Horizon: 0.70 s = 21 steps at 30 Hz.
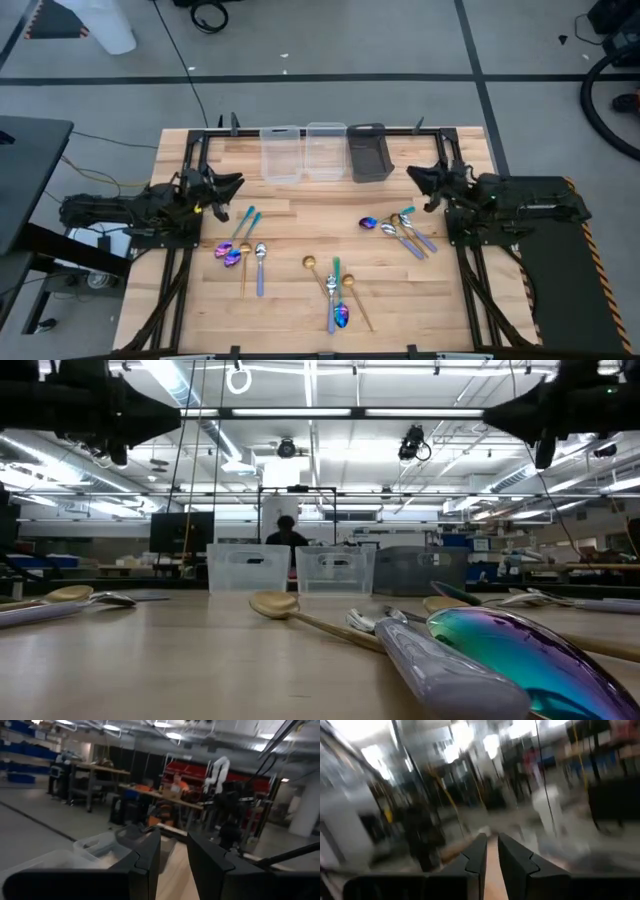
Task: Sort silverware by color (type)
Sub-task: Put the violet spoon into the black bin
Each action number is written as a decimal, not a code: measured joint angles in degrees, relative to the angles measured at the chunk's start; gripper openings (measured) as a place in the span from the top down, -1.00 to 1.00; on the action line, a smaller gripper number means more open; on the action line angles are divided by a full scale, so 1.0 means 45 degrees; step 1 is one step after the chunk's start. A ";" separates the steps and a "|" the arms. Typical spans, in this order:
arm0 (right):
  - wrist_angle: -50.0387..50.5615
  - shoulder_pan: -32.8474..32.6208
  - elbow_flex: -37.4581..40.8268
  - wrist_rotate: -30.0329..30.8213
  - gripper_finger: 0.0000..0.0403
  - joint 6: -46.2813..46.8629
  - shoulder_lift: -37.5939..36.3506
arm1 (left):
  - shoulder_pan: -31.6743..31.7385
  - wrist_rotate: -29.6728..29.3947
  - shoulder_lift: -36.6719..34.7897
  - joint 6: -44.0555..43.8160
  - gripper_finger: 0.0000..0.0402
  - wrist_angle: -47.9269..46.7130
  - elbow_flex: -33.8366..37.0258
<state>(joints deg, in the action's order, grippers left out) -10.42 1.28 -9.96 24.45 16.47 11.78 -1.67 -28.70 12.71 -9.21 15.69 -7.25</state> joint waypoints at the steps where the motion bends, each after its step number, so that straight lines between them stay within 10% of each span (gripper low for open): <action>1: 0.0783 0.0000 -0.0404 -0.0006 0.71 0.0226 0.0542 | 0.0005 -0.0022 0.0329 0.0025 0.49 0.0042 -0.0132; 21: 0.9800 -0.0018 -0.5891 -0.2466 0.71 0.3364 0.9878 | 0.0000 0.0096 0.2604 -0.0831 0.49 -0.0960 -0.1155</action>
<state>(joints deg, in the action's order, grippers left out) 33.68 1.20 -36.47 13.35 31.61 56.24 -1.67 -28.27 24.43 -12.95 11.37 -12.45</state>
